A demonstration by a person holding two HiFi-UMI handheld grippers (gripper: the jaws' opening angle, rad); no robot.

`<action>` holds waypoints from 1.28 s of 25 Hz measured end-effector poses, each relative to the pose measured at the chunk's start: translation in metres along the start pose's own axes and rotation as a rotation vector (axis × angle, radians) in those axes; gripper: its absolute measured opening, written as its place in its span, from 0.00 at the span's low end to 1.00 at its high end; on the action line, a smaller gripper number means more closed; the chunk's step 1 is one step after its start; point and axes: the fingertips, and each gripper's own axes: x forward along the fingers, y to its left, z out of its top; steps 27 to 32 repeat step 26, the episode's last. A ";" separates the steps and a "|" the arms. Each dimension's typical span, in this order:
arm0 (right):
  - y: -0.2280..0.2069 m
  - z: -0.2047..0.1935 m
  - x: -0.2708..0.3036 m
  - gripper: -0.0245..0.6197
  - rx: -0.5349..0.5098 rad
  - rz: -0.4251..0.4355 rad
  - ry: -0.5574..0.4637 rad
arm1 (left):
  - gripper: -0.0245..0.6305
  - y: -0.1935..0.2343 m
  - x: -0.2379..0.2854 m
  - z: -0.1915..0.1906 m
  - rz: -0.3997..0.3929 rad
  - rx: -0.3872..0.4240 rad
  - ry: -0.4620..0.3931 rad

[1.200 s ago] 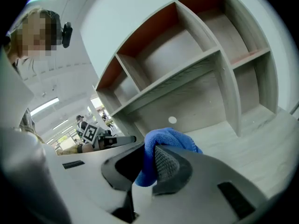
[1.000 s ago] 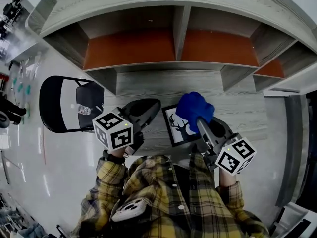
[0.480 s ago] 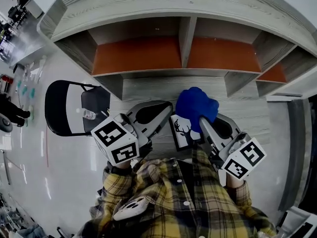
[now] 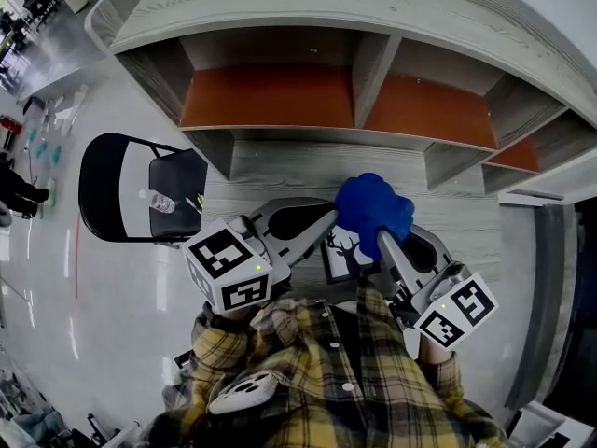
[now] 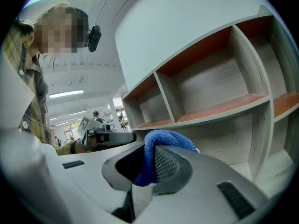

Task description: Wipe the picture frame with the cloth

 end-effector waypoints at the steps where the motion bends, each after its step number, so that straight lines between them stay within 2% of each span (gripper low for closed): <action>1: 0.000 -0.001 0.000 0.11 -0.001 -0.002 0.003 | 0.04 0.000 0.001 -0.001 -0.001 0.001 0.001; 14: -0.006 -0.011 -0.009 0.11 0.014 -0.022 0.007 | 0.04 -0.004 0.007 -0.009 0.003 0.004 0.007; 22: -0.008 -0.009 -0.011 0.11 0.014 -0.017 0.002 | 0.04 0.013 0.007 0.004 0.060 0.028 -0.016; 26: -0.016 -0.010 -0.014 0.11 0.000 -0.018 -0.001 | 0.04 0.023 0.007 0.002 0.067 0.057 -0.015; 32: -0.016 -0.010 -0.014 0.11 0.000 -0.018 -0.001 | 0.04 0.023 0.007 0.002 0.067 0.057 -0.015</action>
